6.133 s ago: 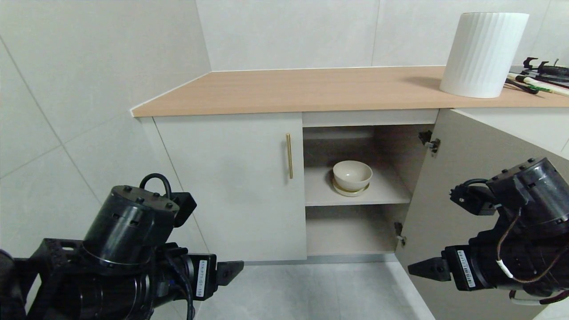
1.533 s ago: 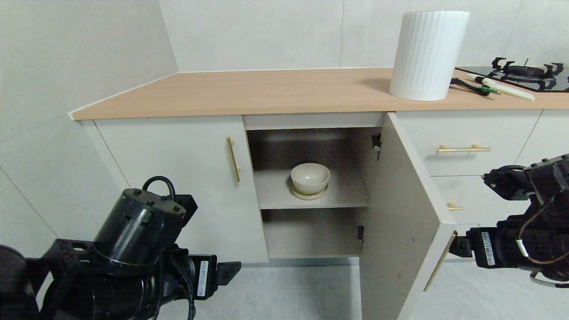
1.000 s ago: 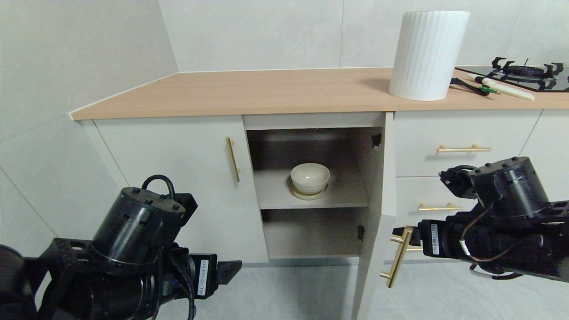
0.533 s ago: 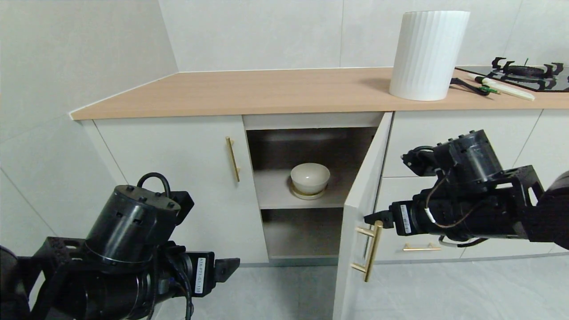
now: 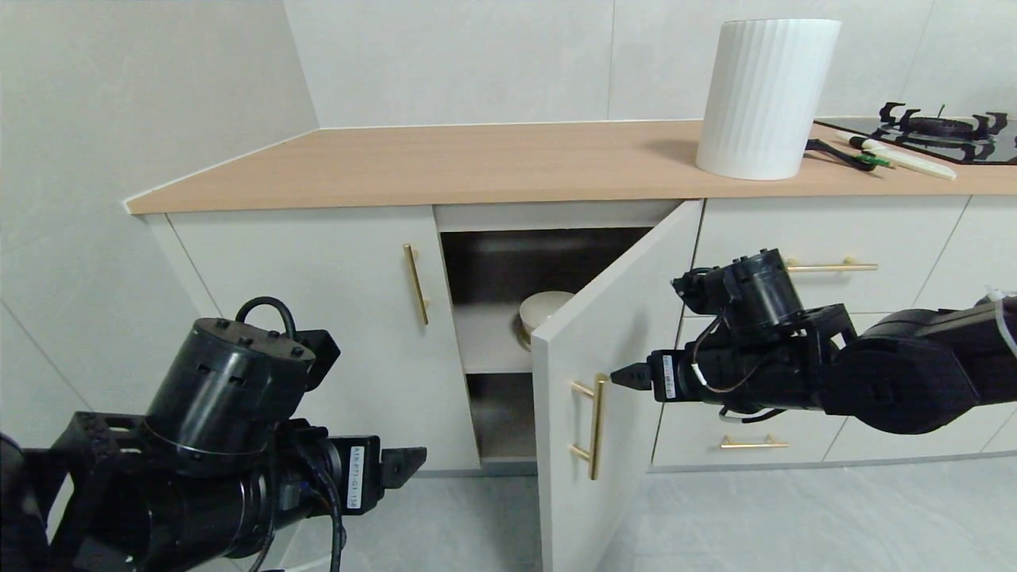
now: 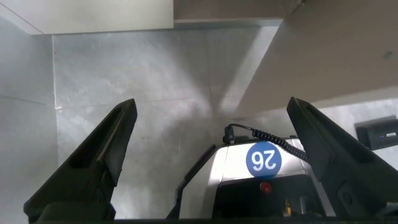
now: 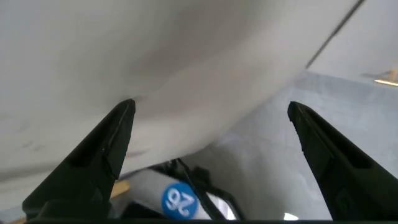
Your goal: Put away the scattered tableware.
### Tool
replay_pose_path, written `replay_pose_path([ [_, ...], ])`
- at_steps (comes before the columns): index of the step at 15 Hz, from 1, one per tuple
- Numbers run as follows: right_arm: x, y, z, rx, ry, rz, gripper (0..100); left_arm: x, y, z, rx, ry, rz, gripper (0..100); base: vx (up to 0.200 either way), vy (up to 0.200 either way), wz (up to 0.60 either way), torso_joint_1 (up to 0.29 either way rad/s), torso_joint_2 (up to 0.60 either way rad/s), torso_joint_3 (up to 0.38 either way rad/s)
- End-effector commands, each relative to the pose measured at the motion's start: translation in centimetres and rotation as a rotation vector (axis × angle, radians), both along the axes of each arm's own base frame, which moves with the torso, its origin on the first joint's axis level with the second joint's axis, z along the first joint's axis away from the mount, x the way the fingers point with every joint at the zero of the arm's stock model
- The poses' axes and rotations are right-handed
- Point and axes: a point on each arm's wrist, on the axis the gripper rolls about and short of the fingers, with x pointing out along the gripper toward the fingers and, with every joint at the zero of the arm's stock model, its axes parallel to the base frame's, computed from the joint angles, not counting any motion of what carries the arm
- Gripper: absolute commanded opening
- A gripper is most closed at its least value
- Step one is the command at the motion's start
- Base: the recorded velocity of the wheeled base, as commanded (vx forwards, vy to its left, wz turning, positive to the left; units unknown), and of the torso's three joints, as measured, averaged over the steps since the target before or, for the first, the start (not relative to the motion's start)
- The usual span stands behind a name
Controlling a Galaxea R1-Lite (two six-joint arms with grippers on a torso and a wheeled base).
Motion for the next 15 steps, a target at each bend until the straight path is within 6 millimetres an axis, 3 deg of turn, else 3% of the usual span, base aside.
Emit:
replay_pose_path([
  [1,0.7,0.4,-1.4,0.002,0.024,-0.014,100,0.0,0.0,0.0,0.002,0.002,0.001,100,0.200,0.000,0.00,0.002,0.00,0.002],
  [3,1.0,0.6,-1.6,0.016,0.017,-0.023,100,0.0,0.0,0.0,0.001,0.001,0.001,100,0.200,0.000,0.00,0.000,0.00,0.005],
  [11,1.4,0.8,-2.2,0.038,0.026,-0.046,100,0.0,0.0,-0.2,0.010,0.011,-0.002,100,0.000,0.000,0.00,0.000,0.00,0.000],
  [15,3.2,1.9,-3.3,0.140,-0.053,-0.123,100,0.1,0.0,-0.4,0.015,0.015,-0.003,100,0.000,0.000,0.00,0.000,0.00,0.000],
])
